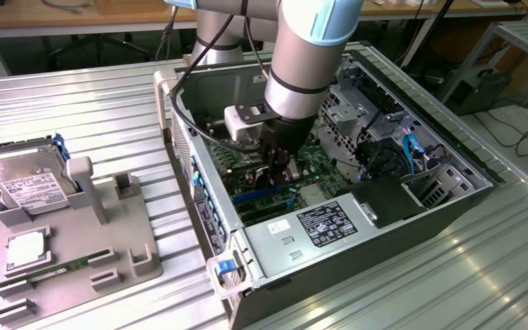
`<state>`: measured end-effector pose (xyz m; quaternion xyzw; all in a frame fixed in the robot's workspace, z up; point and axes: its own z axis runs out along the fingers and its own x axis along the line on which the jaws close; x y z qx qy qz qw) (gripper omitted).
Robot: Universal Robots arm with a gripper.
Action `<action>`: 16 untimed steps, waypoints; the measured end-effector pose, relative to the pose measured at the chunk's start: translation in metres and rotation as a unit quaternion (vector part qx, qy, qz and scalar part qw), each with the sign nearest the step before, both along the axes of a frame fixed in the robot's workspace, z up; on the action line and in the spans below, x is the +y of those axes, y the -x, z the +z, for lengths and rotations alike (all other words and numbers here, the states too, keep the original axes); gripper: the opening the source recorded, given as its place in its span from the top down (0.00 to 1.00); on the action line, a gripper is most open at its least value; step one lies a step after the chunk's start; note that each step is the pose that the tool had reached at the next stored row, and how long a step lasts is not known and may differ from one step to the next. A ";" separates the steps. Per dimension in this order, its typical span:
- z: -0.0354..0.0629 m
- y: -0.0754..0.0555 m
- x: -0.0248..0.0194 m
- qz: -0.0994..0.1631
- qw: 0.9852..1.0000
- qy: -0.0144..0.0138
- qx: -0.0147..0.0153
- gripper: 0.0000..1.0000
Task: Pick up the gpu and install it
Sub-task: 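Insert the gpu into the slot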
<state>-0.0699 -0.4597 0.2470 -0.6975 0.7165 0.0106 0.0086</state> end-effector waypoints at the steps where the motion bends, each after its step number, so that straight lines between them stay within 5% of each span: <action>1: -0.0001 0.000 -0.0006 0.000 1.000 0.000 0.000 0.72; 16: -0.0014 0.006 -0.0040 -0.001 1.000 0.000 0.000 0.72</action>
